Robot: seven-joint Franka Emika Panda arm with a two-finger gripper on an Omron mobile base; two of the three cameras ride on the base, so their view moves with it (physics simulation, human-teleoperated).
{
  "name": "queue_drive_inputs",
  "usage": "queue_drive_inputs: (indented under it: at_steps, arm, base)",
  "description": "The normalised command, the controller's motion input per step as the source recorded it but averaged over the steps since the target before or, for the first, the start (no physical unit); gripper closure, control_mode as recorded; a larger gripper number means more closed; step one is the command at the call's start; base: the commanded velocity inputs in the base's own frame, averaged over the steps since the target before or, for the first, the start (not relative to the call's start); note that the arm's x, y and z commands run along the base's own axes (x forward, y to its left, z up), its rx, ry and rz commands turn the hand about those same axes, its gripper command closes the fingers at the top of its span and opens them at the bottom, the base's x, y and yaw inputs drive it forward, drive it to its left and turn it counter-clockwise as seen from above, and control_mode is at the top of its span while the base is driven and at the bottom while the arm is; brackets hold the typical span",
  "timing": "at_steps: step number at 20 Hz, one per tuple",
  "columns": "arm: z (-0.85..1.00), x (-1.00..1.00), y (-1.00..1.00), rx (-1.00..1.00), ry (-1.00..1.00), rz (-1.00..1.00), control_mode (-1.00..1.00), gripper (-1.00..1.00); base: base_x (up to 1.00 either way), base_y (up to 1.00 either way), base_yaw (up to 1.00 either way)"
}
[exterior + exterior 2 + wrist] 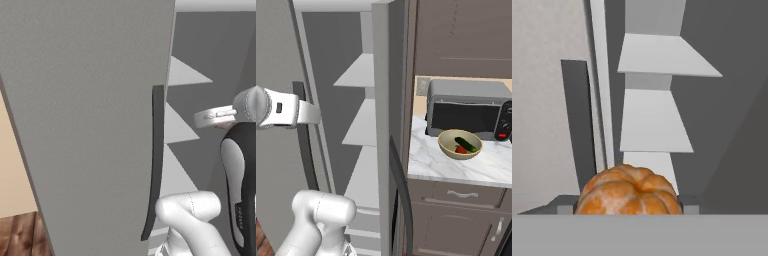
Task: Take the cucumber, bell pepper, and tangerine from the freezer and place them in the bowl on the counter.
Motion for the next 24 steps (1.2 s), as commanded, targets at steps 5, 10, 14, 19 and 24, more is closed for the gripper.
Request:
queue_drive_inputs:
  at_steps: [5, 10, 14, 19, 24]
  arm:
    - [-0.01, -0.29, 0.0, 0.06, 0.1, 0.0, -1.0, 1.0]
    - [-0.12, -0.14, 0.0, 0.09, 0.02, 0.0, -1.0, 1.0]
    - [-0.18, 0.0, 0.0, 0.0, 0.0, -0.04, -1.0, 1.0]
    - [-0.22, 0.0, 0.0, 0.0, 0.0, -0.03, -1.0, 1.0]
    - [-0.23, 0.0, 0.0, 0.0, 0.0, 0.0, -1.0, 1.0]
  base:
    - [0.0, 0.0, 0.0]
    - [0.0, 0.0, 0.0]
    - [0.0, 0.0, 0.0]
    - [0.0, 0.0, 0.0]
    - [0.0, 0.0, 0.0]
